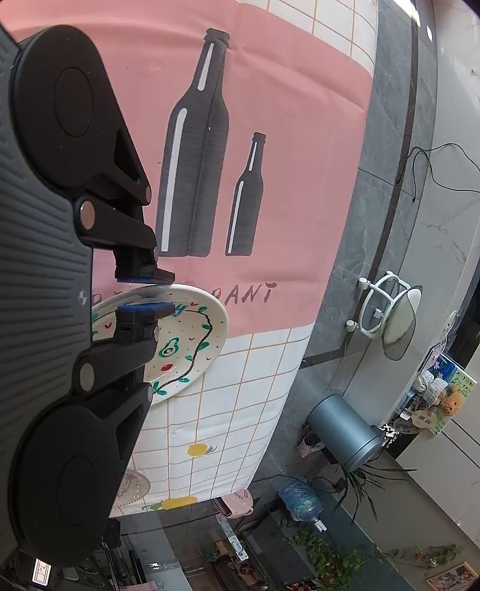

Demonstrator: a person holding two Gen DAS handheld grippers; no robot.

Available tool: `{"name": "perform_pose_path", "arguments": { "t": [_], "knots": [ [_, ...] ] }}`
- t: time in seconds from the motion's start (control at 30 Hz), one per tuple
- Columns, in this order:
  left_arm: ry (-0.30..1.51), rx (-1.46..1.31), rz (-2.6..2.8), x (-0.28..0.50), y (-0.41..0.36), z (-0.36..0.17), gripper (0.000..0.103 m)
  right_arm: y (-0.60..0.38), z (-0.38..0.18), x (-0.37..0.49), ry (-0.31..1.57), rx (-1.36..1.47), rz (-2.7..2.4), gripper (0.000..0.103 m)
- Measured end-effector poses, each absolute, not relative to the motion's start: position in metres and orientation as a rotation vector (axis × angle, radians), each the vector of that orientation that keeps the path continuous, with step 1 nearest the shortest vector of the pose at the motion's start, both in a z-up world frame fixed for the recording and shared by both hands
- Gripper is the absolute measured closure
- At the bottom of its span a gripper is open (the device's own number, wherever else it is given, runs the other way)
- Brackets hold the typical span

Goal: Organize plates and bowls
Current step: 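Close both tools on the rim of the white 'Fruity' plate, then carry the 'Fruity' plate with both tools and lower it beside the bowl stack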

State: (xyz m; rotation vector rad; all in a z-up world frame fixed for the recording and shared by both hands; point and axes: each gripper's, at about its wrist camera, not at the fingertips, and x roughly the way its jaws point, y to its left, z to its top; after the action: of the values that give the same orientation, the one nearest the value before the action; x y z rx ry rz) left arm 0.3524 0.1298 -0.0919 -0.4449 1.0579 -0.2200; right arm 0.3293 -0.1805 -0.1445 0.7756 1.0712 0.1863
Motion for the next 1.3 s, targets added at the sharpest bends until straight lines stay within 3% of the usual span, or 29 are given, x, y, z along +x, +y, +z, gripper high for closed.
{"name": "perform_pose_path", "arguments": {
  "t": [0.7, 1.3],
  "knots": [
    [0.967, -0.457, -0.26, 0.219, 0.094, -0.01, 0.092, -0.218, -0.082, 0.196, 0.981, 0.867, 0.24, 0.095],
    [1.098, -0.483, -0.338, 0.127, -0.015, -0.062, 0.092, -0.338, -0.107, 0.078, 0.975, 0.935, 0.06, 0.095]
  ]
}}
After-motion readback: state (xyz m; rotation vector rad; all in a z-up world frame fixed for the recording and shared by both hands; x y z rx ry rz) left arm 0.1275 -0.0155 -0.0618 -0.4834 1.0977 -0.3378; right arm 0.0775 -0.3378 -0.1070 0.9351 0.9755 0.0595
